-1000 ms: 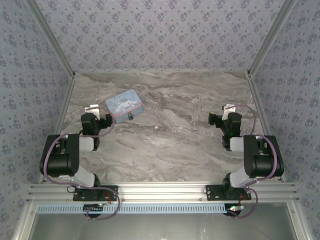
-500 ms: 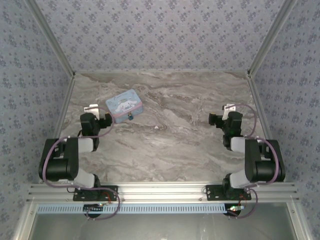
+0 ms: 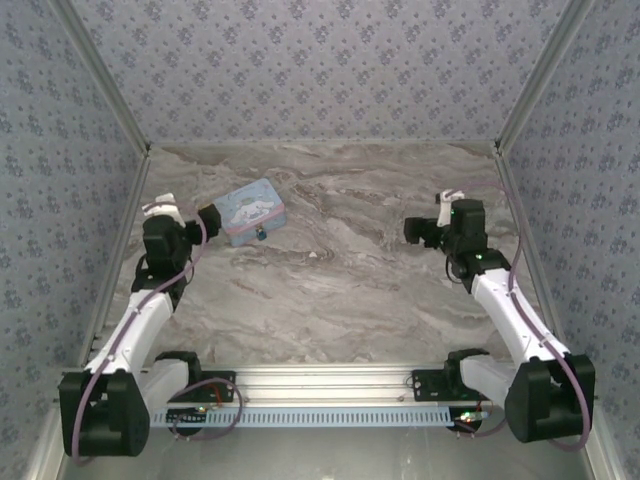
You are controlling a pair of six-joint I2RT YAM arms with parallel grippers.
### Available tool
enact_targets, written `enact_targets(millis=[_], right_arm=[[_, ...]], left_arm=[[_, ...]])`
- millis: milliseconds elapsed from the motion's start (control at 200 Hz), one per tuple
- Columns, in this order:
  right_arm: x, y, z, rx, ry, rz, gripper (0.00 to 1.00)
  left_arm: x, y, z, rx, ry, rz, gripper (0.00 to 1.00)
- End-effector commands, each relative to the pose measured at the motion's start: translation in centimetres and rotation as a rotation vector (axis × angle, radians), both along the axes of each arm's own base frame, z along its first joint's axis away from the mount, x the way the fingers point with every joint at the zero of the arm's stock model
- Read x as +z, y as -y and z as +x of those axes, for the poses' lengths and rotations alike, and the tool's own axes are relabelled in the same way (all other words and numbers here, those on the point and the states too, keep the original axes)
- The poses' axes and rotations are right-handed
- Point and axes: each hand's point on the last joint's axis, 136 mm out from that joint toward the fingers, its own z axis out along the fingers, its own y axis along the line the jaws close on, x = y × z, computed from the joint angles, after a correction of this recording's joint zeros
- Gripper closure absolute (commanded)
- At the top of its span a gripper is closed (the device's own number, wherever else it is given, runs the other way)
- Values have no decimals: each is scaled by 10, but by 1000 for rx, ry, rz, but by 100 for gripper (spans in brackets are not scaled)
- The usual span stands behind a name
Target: Unlock the padlock with the key
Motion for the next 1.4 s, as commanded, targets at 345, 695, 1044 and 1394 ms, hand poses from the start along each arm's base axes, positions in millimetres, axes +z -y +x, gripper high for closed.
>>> enact_targets(millis=[345, 695, 1044, 1394], right_arm=[[-114, -39, -102, 57, -678, -23, 30], [-136, -50, -92, 18, -742, -80, 41], [-145, -51, -80, -10, -738, -116, 48], [-152, -54, -73, -21, -750, -167, 59]], left_arm=[[-7, 147, -32, -346, -67, -274, 1], [-12, 166, -29, -373, -87, -268, 0], [-12, 166, -29, -373, -90, -241, 1], [-14, 164, -29, -368, -96, -230, 0]])
